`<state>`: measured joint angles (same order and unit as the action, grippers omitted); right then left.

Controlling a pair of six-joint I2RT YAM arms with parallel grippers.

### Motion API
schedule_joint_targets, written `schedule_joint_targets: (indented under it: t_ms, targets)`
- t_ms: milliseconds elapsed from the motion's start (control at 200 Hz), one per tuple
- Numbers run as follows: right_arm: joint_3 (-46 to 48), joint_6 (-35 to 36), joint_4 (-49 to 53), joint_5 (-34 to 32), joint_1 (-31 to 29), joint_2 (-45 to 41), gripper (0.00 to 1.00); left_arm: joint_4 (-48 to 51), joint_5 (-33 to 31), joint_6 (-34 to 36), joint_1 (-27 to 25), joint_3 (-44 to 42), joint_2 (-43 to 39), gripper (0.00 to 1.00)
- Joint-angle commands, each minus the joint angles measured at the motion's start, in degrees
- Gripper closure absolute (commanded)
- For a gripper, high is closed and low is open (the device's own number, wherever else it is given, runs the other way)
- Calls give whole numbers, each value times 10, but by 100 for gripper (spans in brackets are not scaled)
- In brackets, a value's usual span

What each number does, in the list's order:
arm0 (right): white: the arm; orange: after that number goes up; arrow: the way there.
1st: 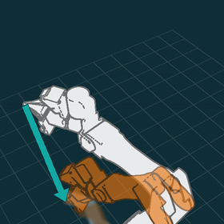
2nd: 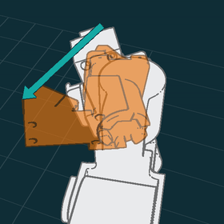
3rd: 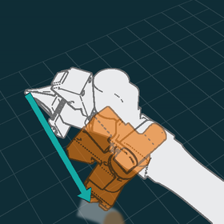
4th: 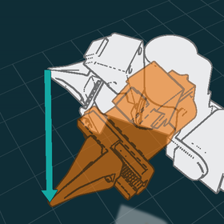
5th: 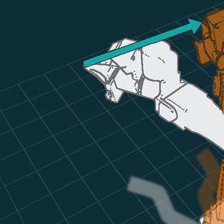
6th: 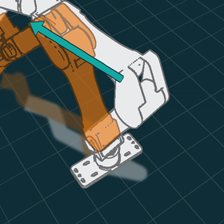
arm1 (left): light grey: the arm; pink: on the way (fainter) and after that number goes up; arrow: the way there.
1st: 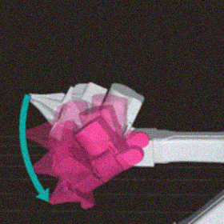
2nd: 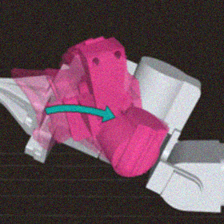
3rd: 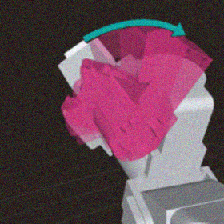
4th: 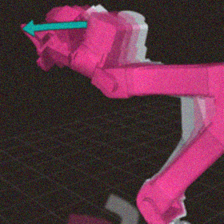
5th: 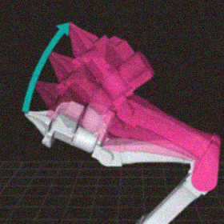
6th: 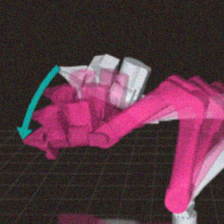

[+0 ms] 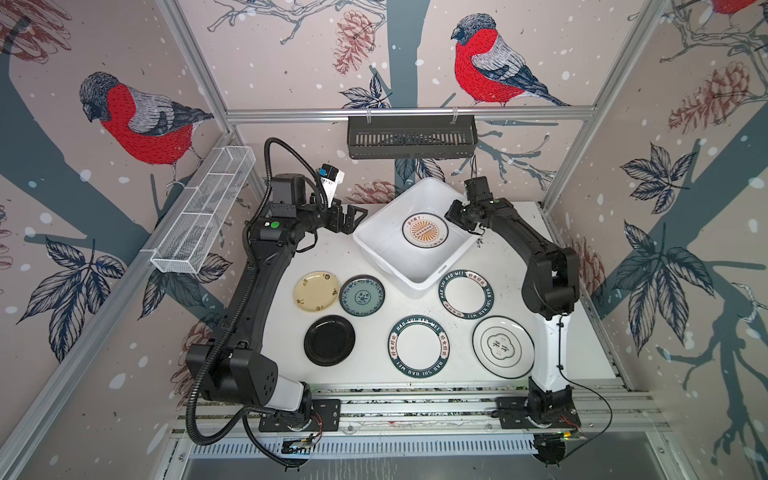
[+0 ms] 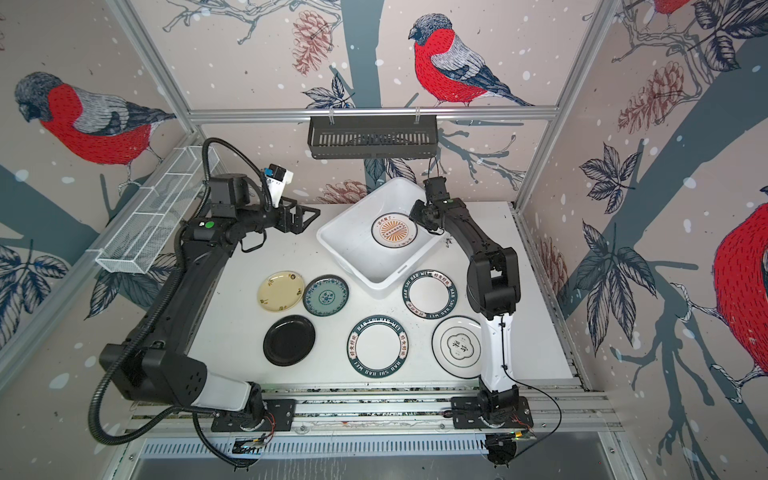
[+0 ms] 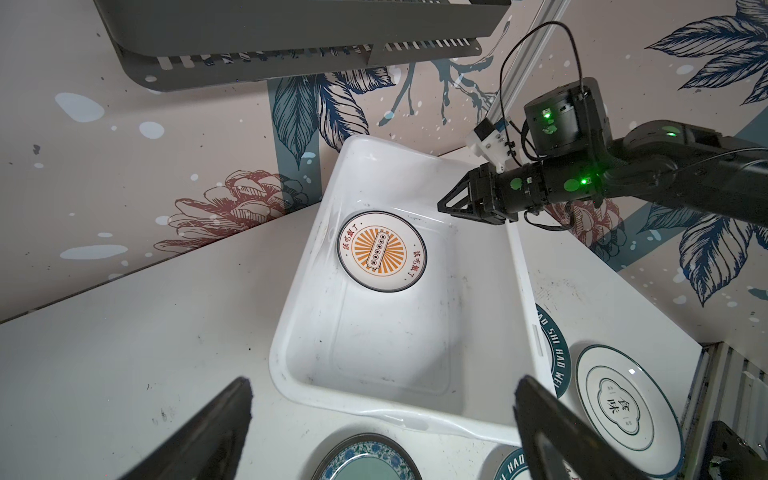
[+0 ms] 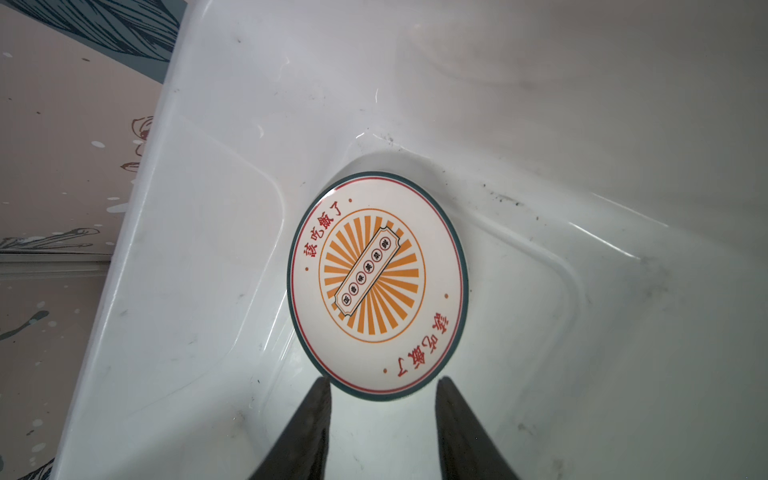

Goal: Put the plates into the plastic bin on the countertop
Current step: 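Raise the right gripper out of the bin and move it to the green-rimmed plate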

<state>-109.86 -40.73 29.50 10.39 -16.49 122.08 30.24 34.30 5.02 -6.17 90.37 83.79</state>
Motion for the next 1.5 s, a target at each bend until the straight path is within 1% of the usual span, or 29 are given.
schedule_joint_targets:
  t_ms: [0,195,310,455,630,705,791,911,1046,1076,1151,1286,1496]
  targets:
    - [13,5,-25,8,2,-34,57,4,-1,16,-1,10,-1,3]
    - [52,15,-30,10,8,-105,58,16,-4,23,-1,24,8,2]
    - [123,21,-57,9,16,-180,58,17,1,34,0,22,7,3]
    - [249,17,-83,25,47,-284,57,27,26,54,-1,22,8,3]
    - [447,3,-126,36,105,-431,57,41,58,70,-1,19,8,3]
    - [524,0,-150,57,138,-481,57,46,70,77,-1,17,8,2]
    - [598,-2,-174,100,173,-521,57,54,82,86,-4,16,8,2]
    - [668,7,-206,154,205,-530,57,62,96,96,-6,12,7,3]
    - [717,21,-241,205,224,-506,58,72,108,104,-8,7,6,2]
    - [725,23,-245,208,227,-483,58,72,109,105,-8,4,5,2]
    - [745,26,-259,208,231,-458,59,73,111,109,-8,-1,3,2]
    - [787,18,-318,225,245,-433,60,75,112,111,-9,-5,3,2]
    - [811,31,-346,252,263,-402,61,76,112,109,-11,-3,5,2]
